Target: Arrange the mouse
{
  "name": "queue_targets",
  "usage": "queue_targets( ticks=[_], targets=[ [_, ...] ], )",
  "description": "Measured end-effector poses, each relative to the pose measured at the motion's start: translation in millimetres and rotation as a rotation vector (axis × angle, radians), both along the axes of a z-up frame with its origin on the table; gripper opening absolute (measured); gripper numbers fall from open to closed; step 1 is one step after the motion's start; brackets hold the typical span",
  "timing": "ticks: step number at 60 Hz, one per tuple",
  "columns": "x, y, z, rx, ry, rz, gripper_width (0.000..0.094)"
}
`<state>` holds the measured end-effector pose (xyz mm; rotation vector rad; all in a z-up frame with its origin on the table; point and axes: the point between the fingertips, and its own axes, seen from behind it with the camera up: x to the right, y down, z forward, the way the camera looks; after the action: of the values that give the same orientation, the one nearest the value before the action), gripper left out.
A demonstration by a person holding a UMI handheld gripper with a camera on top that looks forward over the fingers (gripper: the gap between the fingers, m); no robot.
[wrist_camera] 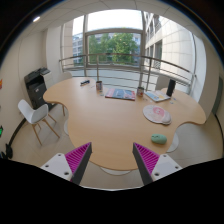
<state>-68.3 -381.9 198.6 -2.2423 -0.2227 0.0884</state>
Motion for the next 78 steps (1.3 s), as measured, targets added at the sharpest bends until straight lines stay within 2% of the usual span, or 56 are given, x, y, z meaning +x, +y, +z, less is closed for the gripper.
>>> queue_targets(
  ticks=[10, 20, 26, 32, 45, 52, 64, 69, 72, 75, 78],
  targets=[
    [36, -10, -39, -0.059, -0.004, -0.059, 0.0847],
    [137, 3, -120, -0.123, -0.036, -0.148, 0.0848],
    [186, 32, -146, -0.105, -0.054, -0.198, 0.0846],
    [224, 68, -168, -0.077, -0.078, -0.214, 0.0849],
    [264, 140, -209, -0.073, -0.089, -0.18, 0.0845],
    [267, 173, -211, -0.053, -0.081, -0.139, 0.0842],
    [274, 219, -210, -0.026, -0.074, -0.117, 0.0833],
    [284, 242, -215, -0.019, -0.049, -0.118, 0.0778],
    [280, 245, -214, -0.019, -0.032, -0.118, 0.0697],
    [270, 248, -215, -0.022, -0.005, -0.112, 0.0571],
    [270, 250, -214, -0.009, -0.02, -0.109, 0.0542]
  ],
)
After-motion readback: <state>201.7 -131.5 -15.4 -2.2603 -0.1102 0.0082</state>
